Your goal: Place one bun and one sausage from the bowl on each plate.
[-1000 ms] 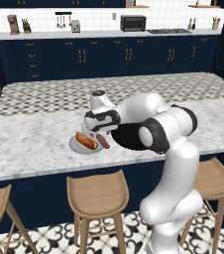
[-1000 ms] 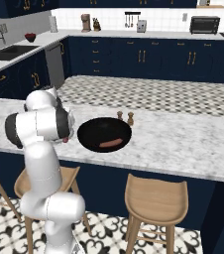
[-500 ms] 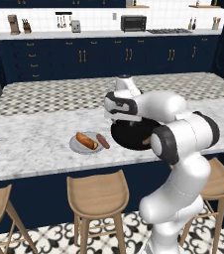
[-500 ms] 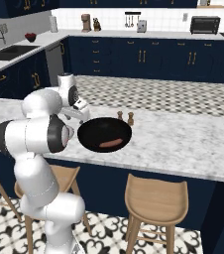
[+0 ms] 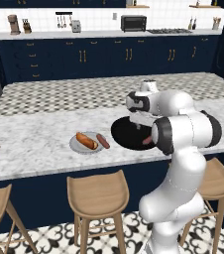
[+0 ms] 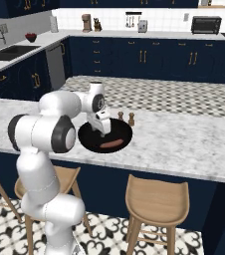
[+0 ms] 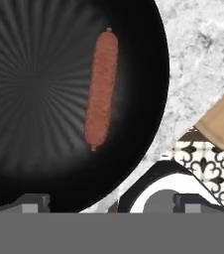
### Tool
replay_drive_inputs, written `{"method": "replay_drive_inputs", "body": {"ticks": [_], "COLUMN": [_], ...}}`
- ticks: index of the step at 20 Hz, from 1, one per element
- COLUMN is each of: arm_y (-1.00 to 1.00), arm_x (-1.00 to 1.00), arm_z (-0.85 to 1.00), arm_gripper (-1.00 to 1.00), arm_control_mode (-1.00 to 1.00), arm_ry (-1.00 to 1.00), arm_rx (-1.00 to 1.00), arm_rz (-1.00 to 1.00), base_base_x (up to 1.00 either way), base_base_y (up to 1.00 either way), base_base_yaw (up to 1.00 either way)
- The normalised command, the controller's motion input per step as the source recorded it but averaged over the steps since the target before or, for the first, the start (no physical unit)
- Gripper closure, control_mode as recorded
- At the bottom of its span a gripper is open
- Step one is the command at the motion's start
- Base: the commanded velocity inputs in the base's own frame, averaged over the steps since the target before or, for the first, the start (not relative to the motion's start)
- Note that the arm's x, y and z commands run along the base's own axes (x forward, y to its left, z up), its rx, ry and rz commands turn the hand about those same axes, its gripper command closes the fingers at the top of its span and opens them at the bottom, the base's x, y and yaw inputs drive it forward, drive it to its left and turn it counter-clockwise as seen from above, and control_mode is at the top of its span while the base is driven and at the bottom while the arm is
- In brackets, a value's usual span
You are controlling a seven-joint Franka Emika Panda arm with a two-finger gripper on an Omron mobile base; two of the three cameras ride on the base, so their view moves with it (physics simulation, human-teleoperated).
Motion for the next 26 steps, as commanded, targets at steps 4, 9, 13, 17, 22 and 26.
{"method": "replay_drive_inputs", "body": {"ticks": [4,9,13,17,22,26], "arm_y": [-0.69,0.06,0.05,0.00,0.00,-0.07], "arm_x": [0.00,0.37,0.27,0.08,0.05,0.00], "arm_z": [-0.61,-0.21,-0.35,-0.51,-0.44,-0.52], "arm_gripper": [-1.00,-1.00,-1.00,-1.00,-1.00,-1.00], "arm_control_mode": [-1.00,-1.00,-1.00,-1.00,-1.00,-1.00], "arm_ry": [-0.01,-0.01,0.00,0.00,0.00,0.00], "arm_rx": [-0.09,-0.02,-0.05,-0.06,-0.03,-0.04], "arm_rz": [-0.21,0.00,0.00,0.00,0.00,0.00], "base_base_x": [0.00,0.00,0.00,0.00,0.00,0.00], "base_base_y": [0.00,0.00,0.00,0.00,0.00,0.00], "base_base_yaw": [0.00,0.00,0.00,0.00,0.00,0.00]}}
